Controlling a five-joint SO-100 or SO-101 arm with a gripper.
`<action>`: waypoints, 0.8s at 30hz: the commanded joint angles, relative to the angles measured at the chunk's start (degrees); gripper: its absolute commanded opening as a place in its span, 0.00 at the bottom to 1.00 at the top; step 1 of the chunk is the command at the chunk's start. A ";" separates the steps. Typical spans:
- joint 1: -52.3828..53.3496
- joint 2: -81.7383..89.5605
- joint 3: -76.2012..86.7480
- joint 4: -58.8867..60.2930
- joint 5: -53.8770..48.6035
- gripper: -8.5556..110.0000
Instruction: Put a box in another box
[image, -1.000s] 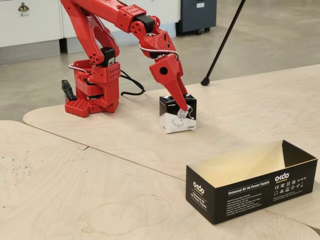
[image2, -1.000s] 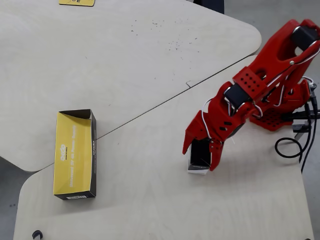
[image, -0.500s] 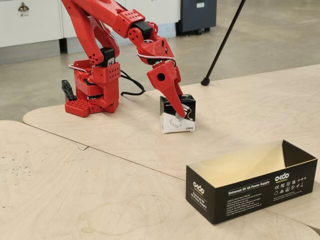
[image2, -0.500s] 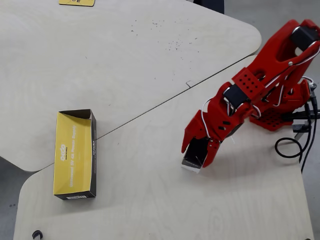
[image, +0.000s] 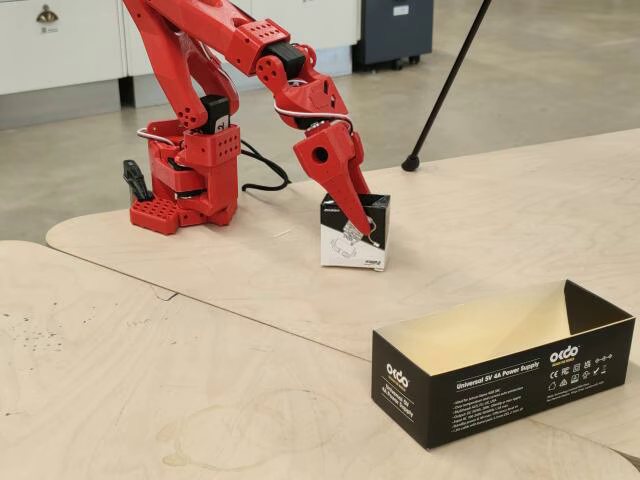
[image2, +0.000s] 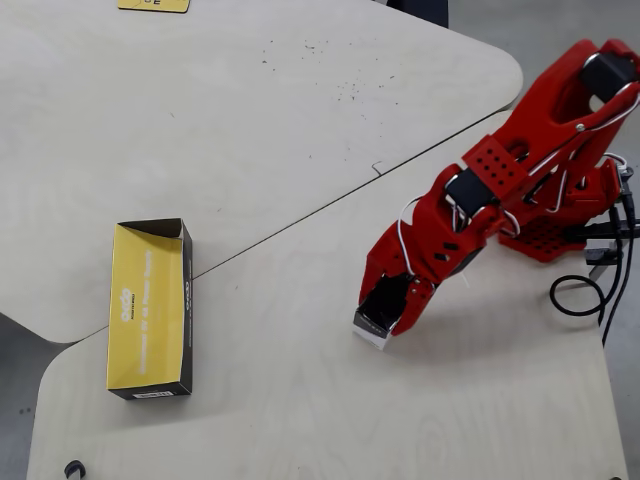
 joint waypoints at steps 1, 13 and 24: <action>1.76 -2.55 -10.99 -0.53 9.67 0.18; 5.01 -10.55 -45.62 23.20 46.05 0.17; 7.12 -26.19 -74.62 31.64 73.48 0.17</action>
